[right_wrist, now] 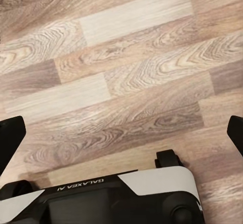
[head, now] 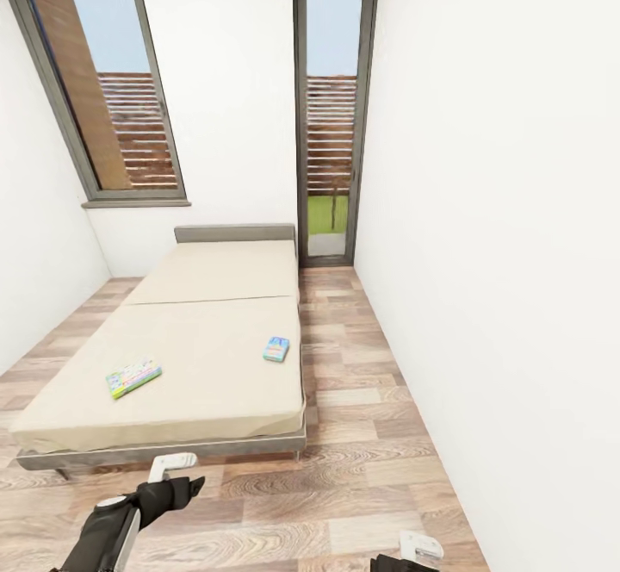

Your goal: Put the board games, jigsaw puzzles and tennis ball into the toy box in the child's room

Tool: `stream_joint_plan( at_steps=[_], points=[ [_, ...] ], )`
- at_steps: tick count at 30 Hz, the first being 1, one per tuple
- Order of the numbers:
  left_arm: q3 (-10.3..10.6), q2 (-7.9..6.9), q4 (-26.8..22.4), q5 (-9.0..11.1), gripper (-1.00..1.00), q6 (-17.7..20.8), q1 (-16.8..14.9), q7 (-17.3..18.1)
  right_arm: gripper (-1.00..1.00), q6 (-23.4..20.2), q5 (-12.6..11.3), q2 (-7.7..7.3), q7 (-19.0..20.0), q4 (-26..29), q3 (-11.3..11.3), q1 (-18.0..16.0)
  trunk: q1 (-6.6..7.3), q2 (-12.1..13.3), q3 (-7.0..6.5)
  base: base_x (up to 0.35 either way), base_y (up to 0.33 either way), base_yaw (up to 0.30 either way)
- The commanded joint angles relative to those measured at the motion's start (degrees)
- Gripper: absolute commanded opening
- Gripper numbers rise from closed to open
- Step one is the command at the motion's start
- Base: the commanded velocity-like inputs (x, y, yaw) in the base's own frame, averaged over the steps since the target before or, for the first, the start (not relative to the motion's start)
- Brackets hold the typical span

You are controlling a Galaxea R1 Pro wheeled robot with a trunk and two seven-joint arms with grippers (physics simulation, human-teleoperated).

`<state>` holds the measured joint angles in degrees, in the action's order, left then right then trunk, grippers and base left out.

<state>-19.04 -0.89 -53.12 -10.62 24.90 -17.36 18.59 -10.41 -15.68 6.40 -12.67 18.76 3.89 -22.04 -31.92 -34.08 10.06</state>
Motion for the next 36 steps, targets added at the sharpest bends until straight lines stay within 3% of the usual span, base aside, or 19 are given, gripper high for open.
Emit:
stream_joint_plan(
  at_steps=[1, 8, 11, 13, 16, 18, 21, 25, 28, 36],
  points=[
    [-0.20, 0.03, -0.53, -0.58, 1.00, 1.14, -0.08, 0.59, 1.00, -0.31, -0.49, -0.04, -0.42, 0.13, 0.42, -0.02, 0.20, 0.33, -0.09, 0.000, 0.000, 0.000],
    [-0.27, 0.01, -2.10, -0.55, 1.00, 5.92, -0.20, 0.72, 1.00, -0.33, -0.49, 0.00, -0.42, 0.30, 0.43, -0.02, 1.74, 3.14, -1.34, 0.000, 0.000, 0.000],
    [-0.27, 0.06, -5.44, -0.49, 1.00, 12.45, -0.83, 0.74, 1.00, -0.61, -0.49, 0.00, -0.41, 0.58, 0.35, -0.08, 2.40, 4.34, -1.88, 0.000, 0.000, 0.000],
    [-0.22, 0.15, -7.45, -0.47, 1.00, 18.77, -3.21, 0.80, 1.00, -1.45, -0.54, 0.04, -0.37, 1.53, 0.30, -0.54, 2.84, 5.15, -2.24, 0.000, 0.000, 0.000],
    [-0.03, 0.34, -8.27, -0.50, 1.00, 23.85, -6.65, 0.82, 1.00, -4.82, -0.58, 0.00, -0.43, 4.12, 0.27, -2.43, 3.50, 6.35, -2.78, 0.000, 0.000, 0.000],
    [0.16, 0.50, -8.59, -0.54, 1.00, 26.50, -9.46, 0.75, 1.00, -10.75, -0.56, -0.04, -1.19, 6.17, 0.24, -5.32, 3.94, 7.15, -3.14, 0.000, 0.000, 0.000],
    [0.25, 0.52, -8.53, -0.54, 1.00, 27.76, -11.32, 0.58, 1.00, -15.98, -0.52, -0.28, -3.25, 7.16, 0.24, -7.95, 4.60, 8.35, -3.68, 0.000, 0.000, 0.000],
    [0.30, 0.58, -7.56, -0.56, 1.00, 28.40, -13.87, 0.46, 1.00, -18.88, -0.50, -0.51, -5.77, 7.64, 0.24, -9.83, 5.48, 9.96, -4.39, 0.000, 0.000, 0.000],
    [0.31, 0.59, -5.31, -0.60, 1.00, 28.39, -15.74, 0.42, 1.00, -19.82, -0.51, -0.68, -6.65, 7.82, 0.20, -10.55, 6.13, 11.16, -4.93, 0.000, 0.000, 0.000],
    [0.33, 0.41, 2.07, -0.52, 1.00, 27.72, -20.35, 0.36, 1.00, -20.41, -0.57, -0.13, -7.21, 8.37, 0.16, -11.42, 6.13, 11.16, -4.93, 0.000, 0.000, 0.000]
  ],
)
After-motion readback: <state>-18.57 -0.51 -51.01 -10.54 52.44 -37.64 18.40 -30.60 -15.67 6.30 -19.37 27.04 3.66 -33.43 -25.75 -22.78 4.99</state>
